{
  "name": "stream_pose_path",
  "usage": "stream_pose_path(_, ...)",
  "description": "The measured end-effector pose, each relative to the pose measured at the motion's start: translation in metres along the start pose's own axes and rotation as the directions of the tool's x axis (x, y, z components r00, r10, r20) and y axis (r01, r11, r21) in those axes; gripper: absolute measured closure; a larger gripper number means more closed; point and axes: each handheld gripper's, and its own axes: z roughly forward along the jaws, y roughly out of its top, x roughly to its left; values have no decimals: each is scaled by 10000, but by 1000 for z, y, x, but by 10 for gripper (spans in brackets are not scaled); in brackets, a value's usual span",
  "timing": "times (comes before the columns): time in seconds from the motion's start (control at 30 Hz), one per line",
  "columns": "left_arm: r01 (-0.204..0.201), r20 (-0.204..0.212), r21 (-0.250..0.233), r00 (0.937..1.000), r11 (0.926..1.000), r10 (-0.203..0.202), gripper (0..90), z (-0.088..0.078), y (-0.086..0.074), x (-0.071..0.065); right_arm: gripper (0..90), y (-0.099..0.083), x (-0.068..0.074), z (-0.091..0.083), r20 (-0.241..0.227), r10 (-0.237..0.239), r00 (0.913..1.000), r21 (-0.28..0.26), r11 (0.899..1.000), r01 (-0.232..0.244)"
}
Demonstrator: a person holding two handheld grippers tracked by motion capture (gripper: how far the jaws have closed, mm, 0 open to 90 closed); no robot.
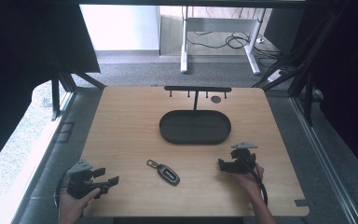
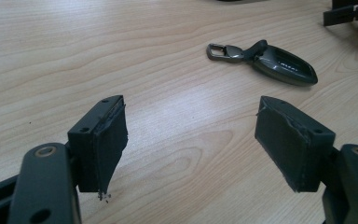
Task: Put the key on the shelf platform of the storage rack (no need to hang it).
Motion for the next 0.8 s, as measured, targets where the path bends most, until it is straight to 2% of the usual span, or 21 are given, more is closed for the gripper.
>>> stream_pose_path(0.1, 19, -5, 30, 10000, 10000, -19, 254, 1, 0, 1, 144, -3, -6, -6, -243, 3, 9997, -54, 10000, -4)
stream_pose_path(0.17, 23, -18, 33, 10000, 10000, -23, 254, 1, -1, 0, 162, -5, -9, -13, -463, -72, 9989, -251, 9997, 60)
stream_pose_path(0.2, 7, -23, 31, 10000, 10000, -7, 254, 1, -1, 0, 179, -6, -10, -20, -505, -196, 9985, -514, 9985, 170)
stream_pose_path(0.33, -20, 12, -48, 10000, 10000, 20, 254, -1, 0, -2, 208, -6, -11, -28, -867, -313, 9957, -717, 9971, 251)
stream_pose_path(0.47, 8, 8, -21, 10000, 10000, -8, 254, 0, 0, -1, 260, -4, -7, -33, -1224, -600, 9907, -867, 9950, 496)
stream_pose_path(0.7, 35, -23, 3, 10000, 10000, -35, 254, 1, -1, 0, 294, 1, 0, -38, -1441, -886, 9856, -812, 9937, 775)
stream_pose_path(0.8, 48, -43, -14, 10000, 10000, -48, 254, 0, 0, 0, 305, 3, 6, -41, -1527, -1148, 9816, -731, 9918, 1047)
